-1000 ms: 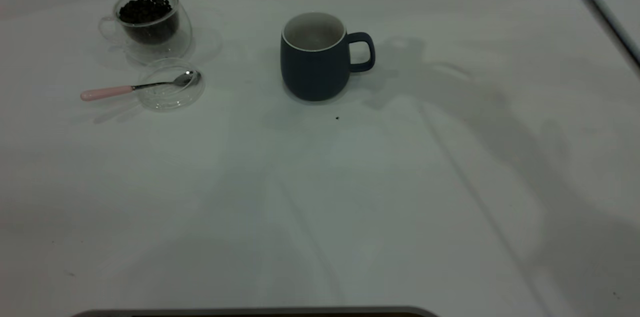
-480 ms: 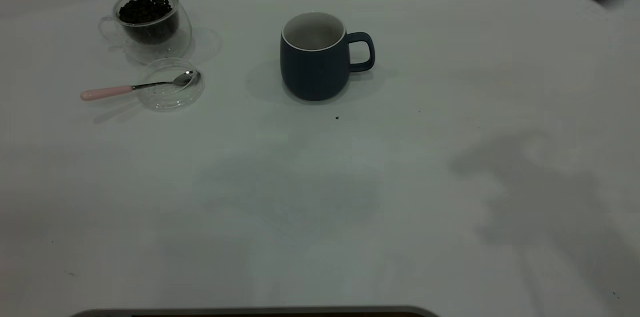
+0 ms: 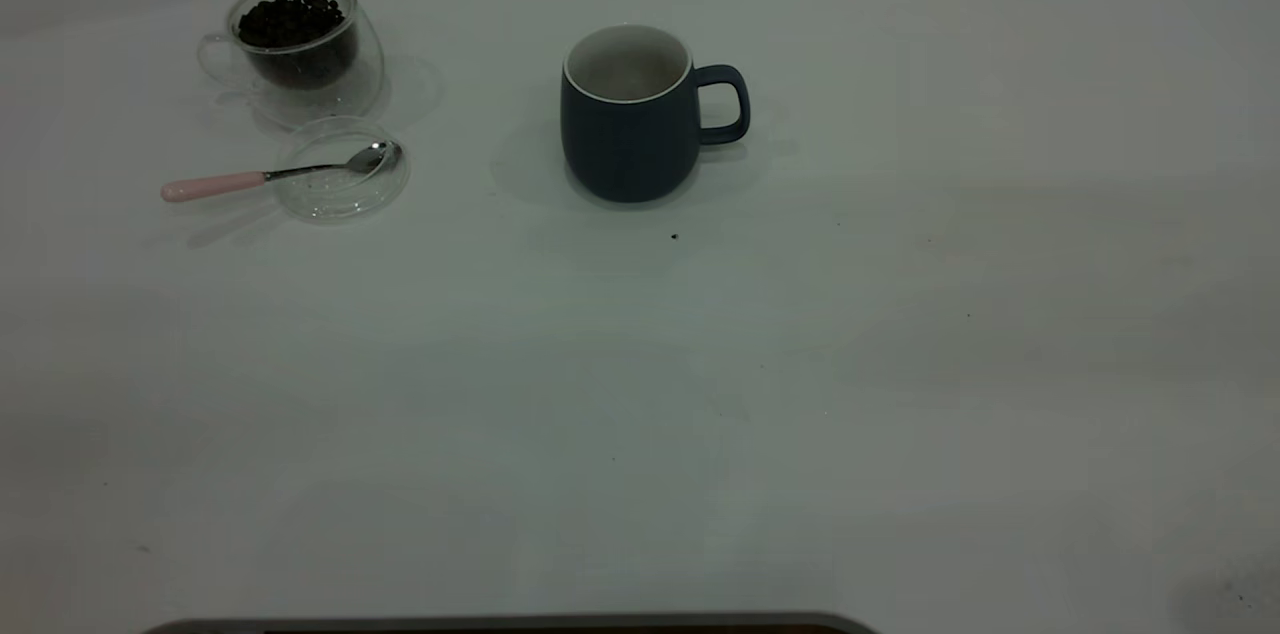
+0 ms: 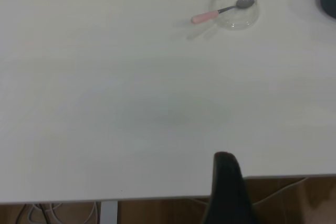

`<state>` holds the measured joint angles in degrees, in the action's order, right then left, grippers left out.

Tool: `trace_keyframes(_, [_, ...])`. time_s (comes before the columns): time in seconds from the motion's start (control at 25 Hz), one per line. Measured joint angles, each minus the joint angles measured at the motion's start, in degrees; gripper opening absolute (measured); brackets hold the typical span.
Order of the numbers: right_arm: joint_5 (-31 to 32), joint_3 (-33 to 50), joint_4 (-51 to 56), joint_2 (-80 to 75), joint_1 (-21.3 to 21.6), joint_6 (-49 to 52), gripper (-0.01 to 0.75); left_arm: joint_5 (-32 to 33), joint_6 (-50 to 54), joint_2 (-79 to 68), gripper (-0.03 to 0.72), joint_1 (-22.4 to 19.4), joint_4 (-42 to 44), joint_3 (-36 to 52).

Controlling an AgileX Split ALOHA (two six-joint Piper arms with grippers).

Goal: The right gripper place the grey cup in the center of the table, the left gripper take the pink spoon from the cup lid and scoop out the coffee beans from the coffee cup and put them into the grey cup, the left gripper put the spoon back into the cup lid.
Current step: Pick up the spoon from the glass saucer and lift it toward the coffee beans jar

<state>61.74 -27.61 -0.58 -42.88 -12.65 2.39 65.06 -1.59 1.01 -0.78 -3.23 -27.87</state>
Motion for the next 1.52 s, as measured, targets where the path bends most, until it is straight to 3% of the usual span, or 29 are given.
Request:
trace_keyframes(0.2, [0.71, 0.15, -0.11, 19.31, 4.10, 0.00, 0.537, 0.00, 0.00, 0.00, 0.581, 0.00, 0.00, 0.00])
trace_keyframes(0.64, [2.28, 0.15, -0.11, 42.07, 5.26, -0.07, 0.536, 0.00, 0.21, 0.00, 0.581, 0.00, 0.00, 0.00])
trace_keyframes(0.88, [2.56, 0.15, -0.11, 43.16, 9.42, -0.26, 0.536, 0.00, 0.21, 0.00, 0.581, 0.00, 0.00, 0.00])
trace_keyframes(1.52, [2.56, 0.15, -0.11, 43.16, 8.69, -0.39, 0.536, 0.00, 0.16, 0.00, 0.581, 0.00, -0.10, 0.00])
